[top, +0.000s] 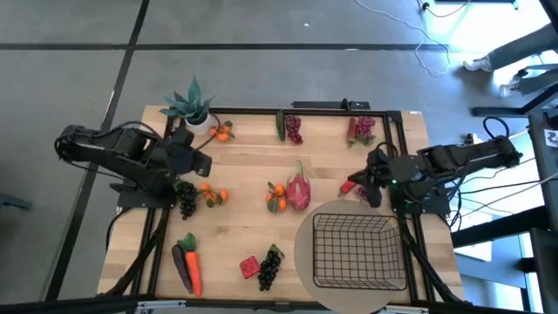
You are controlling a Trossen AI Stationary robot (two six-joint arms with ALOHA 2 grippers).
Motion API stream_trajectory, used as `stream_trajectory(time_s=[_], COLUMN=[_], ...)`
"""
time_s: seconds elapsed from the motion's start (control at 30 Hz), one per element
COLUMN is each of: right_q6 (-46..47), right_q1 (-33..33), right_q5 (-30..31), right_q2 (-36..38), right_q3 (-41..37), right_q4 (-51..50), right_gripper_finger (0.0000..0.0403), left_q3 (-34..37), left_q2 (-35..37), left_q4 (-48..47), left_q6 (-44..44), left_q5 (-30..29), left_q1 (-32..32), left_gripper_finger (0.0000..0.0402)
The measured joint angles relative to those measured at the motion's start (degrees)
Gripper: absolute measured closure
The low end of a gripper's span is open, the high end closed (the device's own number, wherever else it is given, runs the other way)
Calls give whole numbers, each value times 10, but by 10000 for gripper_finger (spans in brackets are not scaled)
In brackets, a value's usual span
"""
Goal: Build produce basket
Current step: Put the dragon fruit into the black wire basket
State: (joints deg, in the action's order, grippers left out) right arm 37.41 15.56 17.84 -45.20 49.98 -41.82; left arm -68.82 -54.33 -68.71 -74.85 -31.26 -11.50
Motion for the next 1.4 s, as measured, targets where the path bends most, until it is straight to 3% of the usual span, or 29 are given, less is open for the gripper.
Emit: stream_trajectory(time_s=[0.23, 0.47, 0.87, 1.1, 1.4], right_q6=[-2, -4, -20, -35, -35], right_q1=[-36, -68, -87, -91, -91], right_q5=[-13, -74, -75, -75, -74], right_q2=[-12, -18, -22, -28, -32], right_q3=[0, 0, 0, 0, 0], right_q4=[0, 0, 1, 0, 0], right_gripper_finger=[402, 402, 402, 402, 402], left_q3=[0, 0, 0, 0, 0], left_q2=[-20, -75, -200, -279, -398], left_q4=[130, 206, 347, 461, 600], left_q6=[61, 159, 273, 286, 224], left_q5=[43, 165, 354, 378, 407], left_q1=[60, 130, 246, 278, 279], left_gripper_finger=[316, 319, 319, 319, 319])
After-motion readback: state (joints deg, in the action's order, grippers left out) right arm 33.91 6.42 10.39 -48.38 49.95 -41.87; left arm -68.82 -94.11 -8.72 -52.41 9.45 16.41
